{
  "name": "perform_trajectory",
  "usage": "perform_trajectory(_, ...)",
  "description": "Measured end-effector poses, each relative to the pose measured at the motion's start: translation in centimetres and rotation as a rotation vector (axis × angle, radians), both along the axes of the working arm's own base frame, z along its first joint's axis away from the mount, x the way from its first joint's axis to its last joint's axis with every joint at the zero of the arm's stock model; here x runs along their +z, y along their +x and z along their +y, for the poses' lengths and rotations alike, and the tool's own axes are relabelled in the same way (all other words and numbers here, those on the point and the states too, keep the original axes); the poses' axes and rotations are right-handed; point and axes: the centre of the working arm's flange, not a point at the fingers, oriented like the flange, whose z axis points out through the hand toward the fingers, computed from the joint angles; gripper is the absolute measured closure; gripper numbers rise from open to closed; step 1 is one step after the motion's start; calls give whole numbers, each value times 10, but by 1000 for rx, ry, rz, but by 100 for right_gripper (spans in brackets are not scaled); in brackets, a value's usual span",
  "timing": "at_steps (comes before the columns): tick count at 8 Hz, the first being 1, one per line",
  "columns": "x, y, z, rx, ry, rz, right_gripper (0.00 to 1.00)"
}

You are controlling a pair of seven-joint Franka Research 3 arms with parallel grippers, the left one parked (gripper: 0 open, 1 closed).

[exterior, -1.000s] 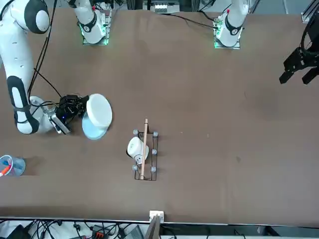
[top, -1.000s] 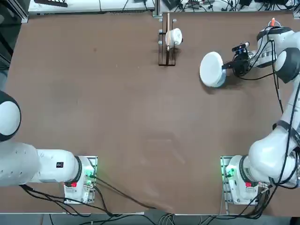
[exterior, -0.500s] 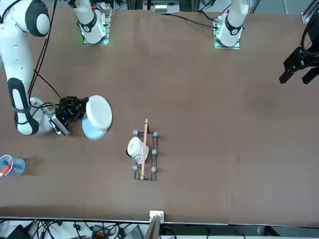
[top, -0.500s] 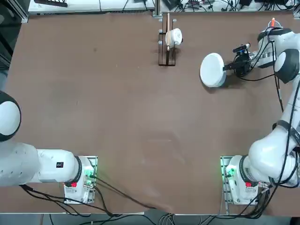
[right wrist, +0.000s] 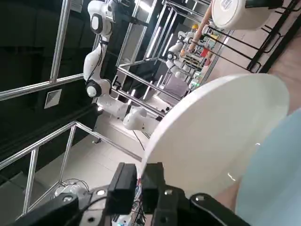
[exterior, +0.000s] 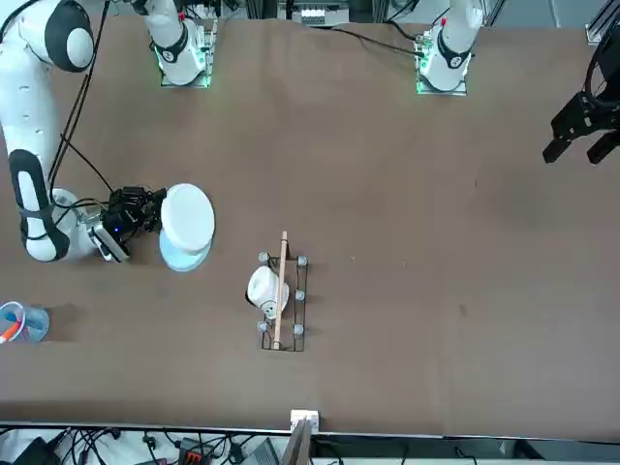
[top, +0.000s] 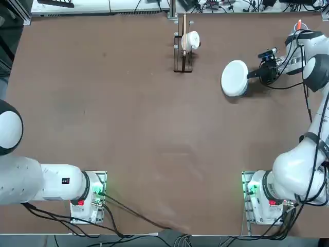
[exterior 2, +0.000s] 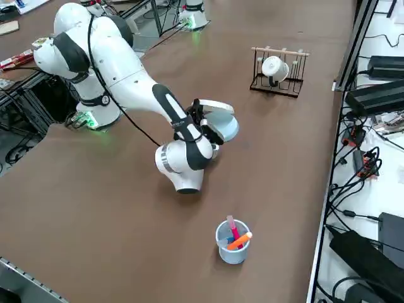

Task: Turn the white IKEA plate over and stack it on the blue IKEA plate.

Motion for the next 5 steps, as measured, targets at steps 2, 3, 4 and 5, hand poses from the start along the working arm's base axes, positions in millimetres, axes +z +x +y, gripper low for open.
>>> perform_trajectory(2, 5, 6, -7, 5, -20, -18, 59)
perform_trajectory(3, 7, 8, -9, 8, -29, -26, 38)
perform_trajectory(4, 8, 9, -15, 7, -45, -30, 17)
perform_trajectory(5, 10, 10, -32, 9, -87, -37, 1)
